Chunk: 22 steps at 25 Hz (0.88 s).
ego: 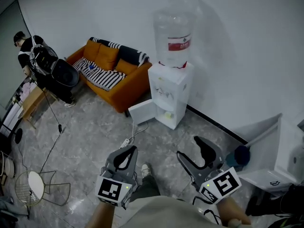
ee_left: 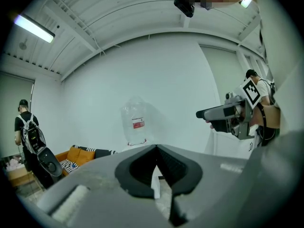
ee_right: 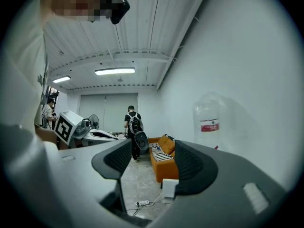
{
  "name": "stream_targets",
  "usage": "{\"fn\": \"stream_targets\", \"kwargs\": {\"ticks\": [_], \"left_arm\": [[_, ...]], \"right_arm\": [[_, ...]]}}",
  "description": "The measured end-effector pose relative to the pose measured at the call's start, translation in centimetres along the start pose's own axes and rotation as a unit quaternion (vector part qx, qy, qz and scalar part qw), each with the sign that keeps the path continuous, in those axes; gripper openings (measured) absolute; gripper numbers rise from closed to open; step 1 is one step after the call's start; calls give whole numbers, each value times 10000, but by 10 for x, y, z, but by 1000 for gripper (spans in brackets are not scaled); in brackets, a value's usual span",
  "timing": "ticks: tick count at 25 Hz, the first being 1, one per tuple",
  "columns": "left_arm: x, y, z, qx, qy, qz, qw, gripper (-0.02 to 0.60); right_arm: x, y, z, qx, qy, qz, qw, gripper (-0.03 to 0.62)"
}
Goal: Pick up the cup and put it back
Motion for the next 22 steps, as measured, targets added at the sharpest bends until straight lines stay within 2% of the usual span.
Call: {"fn": "stream_targets", "kwargs": {"ticks": [4,8,11,15,22], "left_arm": [[-49,-3,33,-20,173,50,9998,2],[-107,-8,72,-99,214,-156,9996,2],[-152,-9,103,-69,314,3,9995,2],[-203,-12,138,-5,383,-67,9992,2],[-261,-13,171,66,519,-26,9986,2]], "right_arm": [[16,-4,55,-188,71,111,9997,288],[33,-12,121,-304,122,156,9993,290],[47,-17,171,-379,185,157,9990,290],[63,-16,226,-462,338,197,9982,290],[72,-19,291,-580,420,-56,9974,290]]}}
Point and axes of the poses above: the fingertips, and each gripper's own axes: z forward along the fingers, x to its right, y out of its underside, the point moved 9 cm from there along -z, backward along the fingers, and after that the axes turned 5 degrees about -y, right-handed, at the moved point
